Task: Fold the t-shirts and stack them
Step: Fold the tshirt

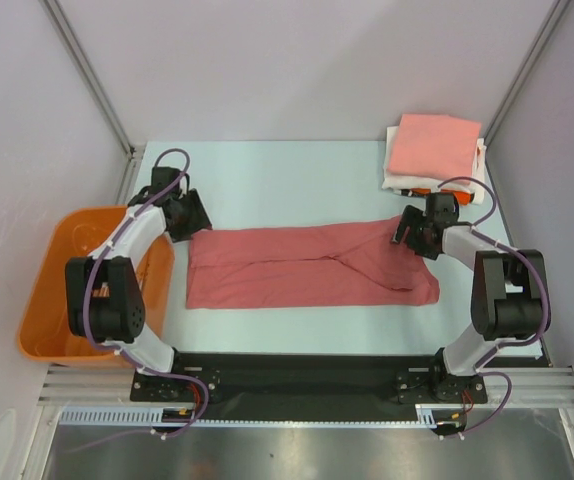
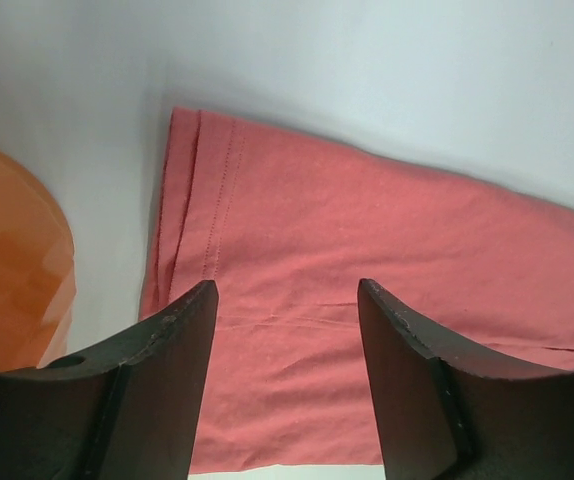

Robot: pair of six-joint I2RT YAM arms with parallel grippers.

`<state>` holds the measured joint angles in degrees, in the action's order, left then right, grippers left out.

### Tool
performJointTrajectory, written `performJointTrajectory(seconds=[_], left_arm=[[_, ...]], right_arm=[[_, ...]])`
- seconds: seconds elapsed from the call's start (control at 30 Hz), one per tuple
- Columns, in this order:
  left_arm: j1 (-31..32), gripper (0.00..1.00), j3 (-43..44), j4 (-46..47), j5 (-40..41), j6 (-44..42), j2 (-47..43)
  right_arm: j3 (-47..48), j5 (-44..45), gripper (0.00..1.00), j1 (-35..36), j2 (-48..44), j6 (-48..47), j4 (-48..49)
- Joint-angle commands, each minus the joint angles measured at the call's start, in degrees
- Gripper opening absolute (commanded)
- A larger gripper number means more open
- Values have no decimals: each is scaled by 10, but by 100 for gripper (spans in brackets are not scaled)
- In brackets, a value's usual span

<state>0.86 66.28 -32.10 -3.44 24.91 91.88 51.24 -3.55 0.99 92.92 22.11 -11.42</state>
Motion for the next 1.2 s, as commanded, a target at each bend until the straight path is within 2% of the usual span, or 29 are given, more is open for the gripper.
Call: performJointTrajectory(seconds=[0.0,0.2,0.3,0.33,0.4,0.43,0.47,0.5,0.57,0.7,0.83,0.9,1.0,1.03,1.1,1.13,1.17], left_arm=[[25,64,31,-8,19,-15,8],[62,64,81,-46,34,-19,80],[92,64,105,-67,34,-27,110],[102,63,120,-88,60,-28,117],[130,63,124,-103,73,-27,131],[138,63,119,-104,77,-24,129],[154,63,102,-103,80,-19,125],[162,62,91,-103,80,-2,115],[192,61,43,-91,58,19,99],[252,61,-47,-66,52,49,14],[263,61,-117,-70,40,53,-104],[263,61,-125,-85,27,45,-145],[263,62,-133,-111,25,33,-217],[262,62,-133,-124,26,31,-248],[262,63,-133,-136,32,28,-272],[262,63,-136,-143,29,29,-294],[262,63,-139,-144,26,30,-302]], right_arm=[[16,-18,79,-2,9,-10,18],[0,-22,72,-1,12,-14,23],[-4,-26,56,-1,21,-21,29],[-4,-31,45,-2,25,-22,30],[2,-42,29,-2,41,-21,36],[4,-47,21,-2,47,-22,40],[10,-59,17,-1,56,-22,42],[21,-65,8,-1,71,-23,47],[39,-81,0,0,91,-22,52],[138,-108,0,15,150,-16,35],[258,-112,0,80,227,-17,10],[321,-110,0,102,261,-19,-22],[456,-118,0,139,349,-15,-65],[534,-123,0,151,394,-15,-76],[615,-127,0,161,449,-7,-114],[714,-131,0,166,506,-2,-137],[762,-133,0,167,535,3,-149]])
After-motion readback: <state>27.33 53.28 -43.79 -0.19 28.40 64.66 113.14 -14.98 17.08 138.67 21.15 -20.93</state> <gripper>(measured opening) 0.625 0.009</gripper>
